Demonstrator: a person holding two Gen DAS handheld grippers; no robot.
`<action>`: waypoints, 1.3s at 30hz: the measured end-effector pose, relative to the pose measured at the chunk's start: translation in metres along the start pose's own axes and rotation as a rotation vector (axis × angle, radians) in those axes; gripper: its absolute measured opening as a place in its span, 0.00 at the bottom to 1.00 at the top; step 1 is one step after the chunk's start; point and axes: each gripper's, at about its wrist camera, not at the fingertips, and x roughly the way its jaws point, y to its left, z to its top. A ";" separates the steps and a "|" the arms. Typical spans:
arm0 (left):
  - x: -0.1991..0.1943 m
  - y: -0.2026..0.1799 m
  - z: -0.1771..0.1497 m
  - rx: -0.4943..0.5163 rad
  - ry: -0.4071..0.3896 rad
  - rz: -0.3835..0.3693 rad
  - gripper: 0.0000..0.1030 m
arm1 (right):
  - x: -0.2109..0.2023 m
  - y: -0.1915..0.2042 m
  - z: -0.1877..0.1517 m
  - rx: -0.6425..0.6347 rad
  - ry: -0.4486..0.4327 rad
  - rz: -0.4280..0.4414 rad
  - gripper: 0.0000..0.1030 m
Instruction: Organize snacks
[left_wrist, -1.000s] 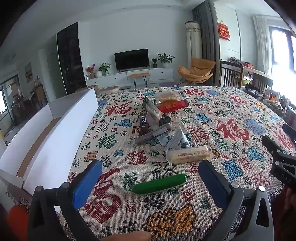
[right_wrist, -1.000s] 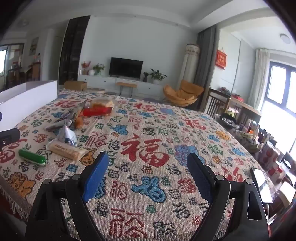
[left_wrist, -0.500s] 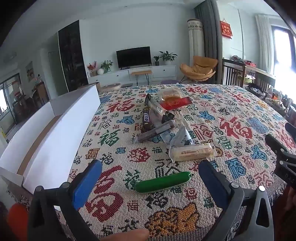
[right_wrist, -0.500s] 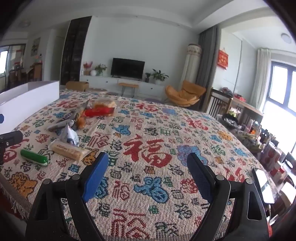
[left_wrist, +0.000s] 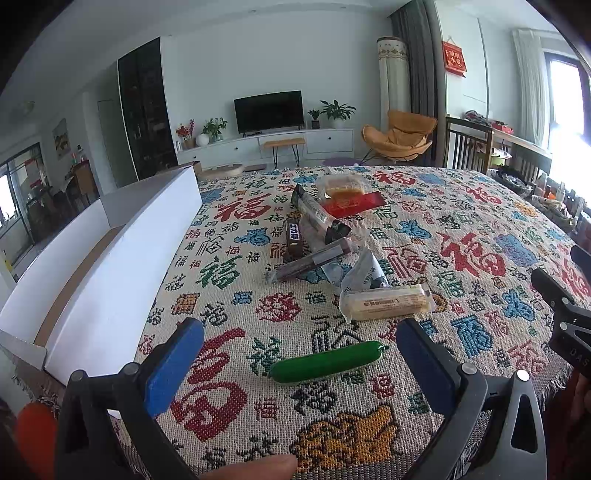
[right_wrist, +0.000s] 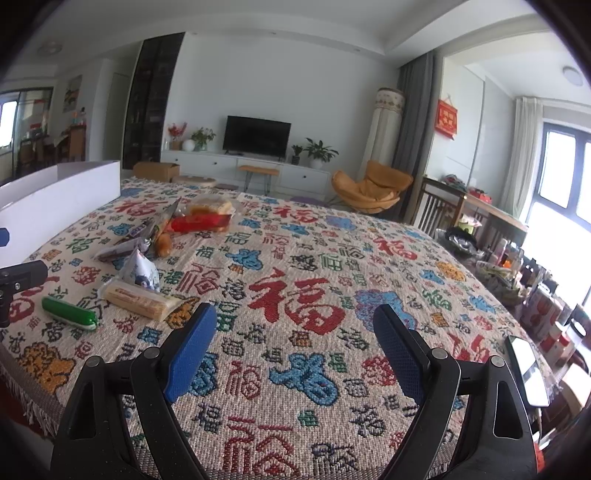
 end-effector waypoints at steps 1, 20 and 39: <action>0.000 0.000 0.000 -0.001 0.000 0.001 1.00 | -0.001 0.000 0.000 0.000 -0.001 0.000 0.86; 0.001 0.003 0.000 -0.013 0.005 0.001 1.00 | 0.000 0.001 0.000 -0.001 -0.005 0.002 0.86; 0.001 0.003 0.000 -0.012 0.005 0.000 1.00 | 0.000 0.001 0.000 0.001 -0.006 0.003 0.86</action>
